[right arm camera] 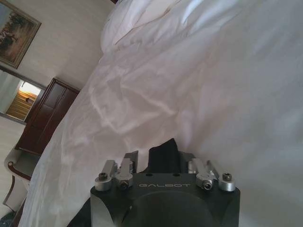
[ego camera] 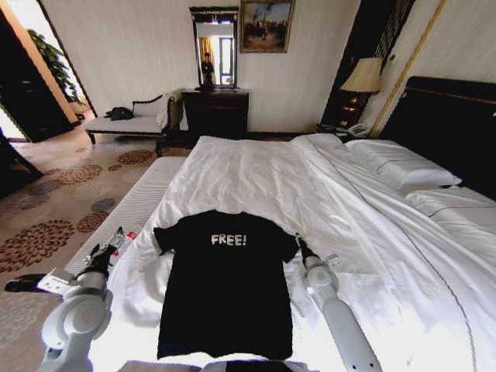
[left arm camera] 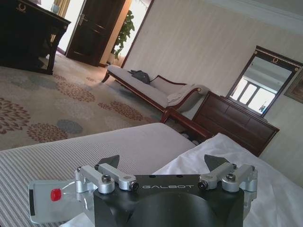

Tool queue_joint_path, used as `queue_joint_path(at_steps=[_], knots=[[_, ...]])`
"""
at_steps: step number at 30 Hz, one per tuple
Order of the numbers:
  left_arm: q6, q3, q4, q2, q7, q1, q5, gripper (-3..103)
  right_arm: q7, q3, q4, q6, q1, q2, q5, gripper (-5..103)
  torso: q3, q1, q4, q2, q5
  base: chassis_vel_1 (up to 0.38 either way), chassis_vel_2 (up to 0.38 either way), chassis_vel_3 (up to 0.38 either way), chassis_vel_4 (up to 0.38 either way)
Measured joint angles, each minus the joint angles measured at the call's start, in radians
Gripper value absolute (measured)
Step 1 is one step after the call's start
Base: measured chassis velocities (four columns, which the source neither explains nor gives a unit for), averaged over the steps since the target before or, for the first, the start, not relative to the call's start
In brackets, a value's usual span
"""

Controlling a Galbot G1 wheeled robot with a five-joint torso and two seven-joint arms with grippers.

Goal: Fold the clothes on the bed.

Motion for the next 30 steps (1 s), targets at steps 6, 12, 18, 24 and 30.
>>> queue_joint_path(at_steps=[6,12,18,24,30], knots=[[-0.005,0.012,0.004,-0.004,-0.001,0.002,0.018,100,0.002,0.001,0.0,0.003,-0.002,0.001,-0.008,25,0.0,0.0,0.0,0.0,0.0,0.0,0.0,0.0,0.0],[-0.008,0.018,0.009,-0.005,-0.001,0.002,0.023,100,0.007,0.002,0.02,0.01,-0.005,0.001,-0.018,4,0.0,0.0,0.0,0.0,0.0,0.0,0.0,0.0,0.0],[-0.008,0.017,0.021,0.0,-0.002,-0.011,0.018,100,0.0,-0.026,0.109,0.019,-0.017,-0.01,-0.03,0,0.0,0.0,-0.0001,0.0,0.0,0.0,0.0,0.0,0.0],[-0.008,0.017,0.088,0.02,-0.002,-0.038,0.023,100,-0.047,-0.11,0.123,0.022,0.023,-0.046,-0.049,0,0.0,0.0,0.0001,0.0,-0.0001,0.0,0.0,0.0,0.0],[-0.008,0.016,0.148,0.041,-0.002,-0.065,0.033,100,-0.08,-0.171,0.099,0.031,0.084,-0.067,-0.052,0,0.0,0.0,0.0,0.0,-0.0002,0.0,0.0,0.0,0.0]])
